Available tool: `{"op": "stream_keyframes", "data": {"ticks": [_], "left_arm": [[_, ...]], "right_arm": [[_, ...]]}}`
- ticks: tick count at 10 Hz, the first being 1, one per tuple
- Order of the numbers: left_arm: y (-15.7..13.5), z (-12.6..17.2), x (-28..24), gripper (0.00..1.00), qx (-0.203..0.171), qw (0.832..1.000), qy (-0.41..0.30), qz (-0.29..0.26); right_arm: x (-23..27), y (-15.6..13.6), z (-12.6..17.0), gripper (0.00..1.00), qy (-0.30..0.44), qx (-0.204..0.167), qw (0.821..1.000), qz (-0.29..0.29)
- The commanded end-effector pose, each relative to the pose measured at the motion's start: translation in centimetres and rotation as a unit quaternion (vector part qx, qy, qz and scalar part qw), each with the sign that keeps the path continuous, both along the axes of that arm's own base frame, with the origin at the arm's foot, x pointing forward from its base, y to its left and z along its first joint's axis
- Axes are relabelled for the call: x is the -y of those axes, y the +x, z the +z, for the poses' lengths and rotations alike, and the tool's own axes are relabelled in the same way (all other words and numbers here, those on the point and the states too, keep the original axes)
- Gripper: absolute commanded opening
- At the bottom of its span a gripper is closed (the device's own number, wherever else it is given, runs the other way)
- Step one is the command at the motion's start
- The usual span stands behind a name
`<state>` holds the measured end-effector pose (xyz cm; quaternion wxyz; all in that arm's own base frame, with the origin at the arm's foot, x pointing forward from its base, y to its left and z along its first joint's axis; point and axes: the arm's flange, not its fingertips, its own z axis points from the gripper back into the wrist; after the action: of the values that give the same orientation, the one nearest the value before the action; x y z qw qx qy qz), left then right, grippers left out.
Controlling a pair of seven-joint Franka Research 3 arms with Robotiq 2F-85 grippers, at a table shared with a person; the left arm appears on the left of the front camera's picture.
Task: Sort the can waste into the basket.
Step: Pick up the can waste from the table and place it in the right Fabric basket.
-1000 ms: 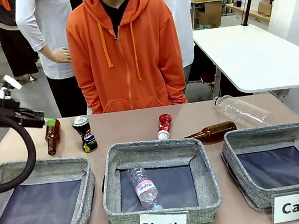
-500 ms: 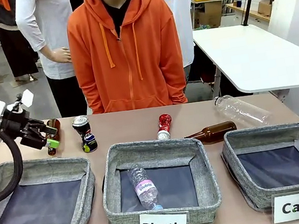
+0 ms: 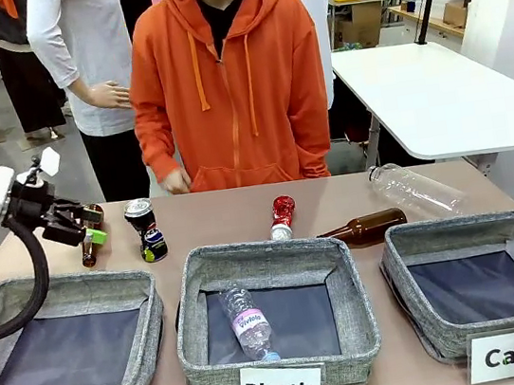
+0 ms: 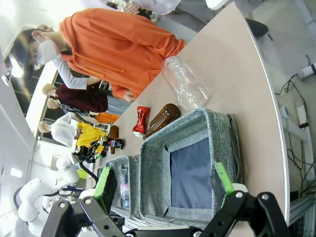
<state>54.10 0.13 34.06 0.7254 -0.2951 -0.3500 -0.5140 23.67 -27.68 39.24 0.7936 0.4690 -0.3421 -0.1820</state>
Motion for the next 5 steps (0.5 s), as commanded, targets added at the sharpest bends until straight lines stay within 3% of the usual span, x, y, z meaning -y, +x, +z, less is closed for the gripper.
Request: {"op": "stream_keyframes", "data": {"ticks": [1, 2, 3, 5], "left_arm": [[2.1, -0.7, 0.1, 1.00, -0.001, 0.999, -0.029, -0.034], [3.1, -0.9, -0.1, 1.00, -0.018, 0.998, -0.025, -0.048], [1.8, 1.3, -4.1, 1.00, -0.009, 0.998, -0.043, -0.053], [-7.5, 6.0, -17.9, 1.00, 0.046, 0.990, -0.132, -0.014]], "right_arm": [[0.2, 0.3, 0.0, 1.00, -0.001, 0.020, 1.000, -0.002], [0.2, 0.3, 0.0, 1.00, -0.001, 0.020, 1.000, -0.002], [0.2, 0.3, 0.0, 1.00, -0.001, 0.020, 1.000, -0.002], [0.2, 0.3, 0.0, 1.00, -0.001, 0.020, 1.000, -0.002]]}}
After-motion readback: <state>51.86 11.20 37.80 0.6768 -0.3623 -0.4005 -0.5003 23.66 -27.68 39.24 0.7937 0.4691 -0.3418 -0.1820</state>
